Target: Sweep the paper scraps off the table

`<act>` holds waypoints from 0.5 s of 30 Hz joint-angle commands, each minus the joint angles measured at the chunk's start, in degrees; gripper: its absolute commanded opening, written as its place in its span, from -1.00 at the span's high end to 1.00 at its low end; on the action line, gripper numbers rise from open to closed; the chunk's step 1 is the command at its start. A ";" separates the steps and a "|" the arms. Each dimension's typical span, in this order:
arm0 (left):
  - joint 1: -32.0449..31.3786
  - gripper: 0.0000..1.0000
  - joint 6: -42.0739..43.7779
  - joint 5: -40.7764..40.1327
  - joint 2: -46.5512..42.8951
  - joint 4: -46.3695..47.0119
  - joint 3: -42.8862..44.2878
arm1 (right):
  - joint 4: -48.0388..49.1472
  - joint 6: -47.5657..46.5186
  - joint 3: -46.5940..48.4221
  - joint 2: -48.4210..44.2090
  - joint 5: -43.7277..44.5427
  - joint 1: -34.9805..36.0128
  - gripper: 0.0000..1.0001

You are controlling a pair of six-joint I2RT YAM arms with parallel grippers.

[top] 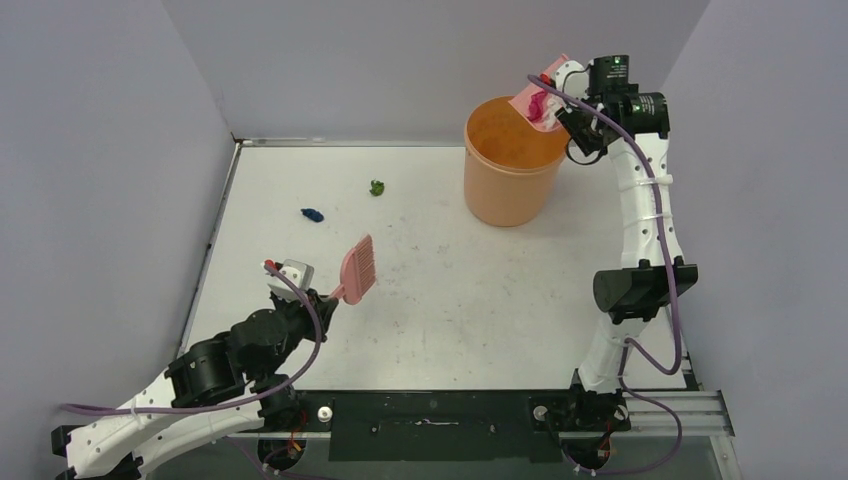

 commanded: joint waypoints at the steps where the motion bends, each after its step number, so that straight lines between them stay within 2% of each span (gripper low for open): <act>1: 0.33 1.00 1.26 2.09 1.25 3.72 0.47 | 7.84 -5.40 -4.50 -4.31 19.10 3.37 0.89; 7: 0.43 1.00 1.79 2.95 2.01 4.23 0.39 | 13.39 -16.47 -8.47 -6.51 32.14 6.00 0.89; 12: 0.75 1.00 2.00 4.04 2.77 4.26 0.57 | 30.02 -32.08 -17.08 -12.49 41.43 9.17 0.89; 15: 0.78 1.00 2.02 4.27 2.71 4.34 0.48 | 39.89 -42.05 -26.48 -17.26 43.20 10.13 0.89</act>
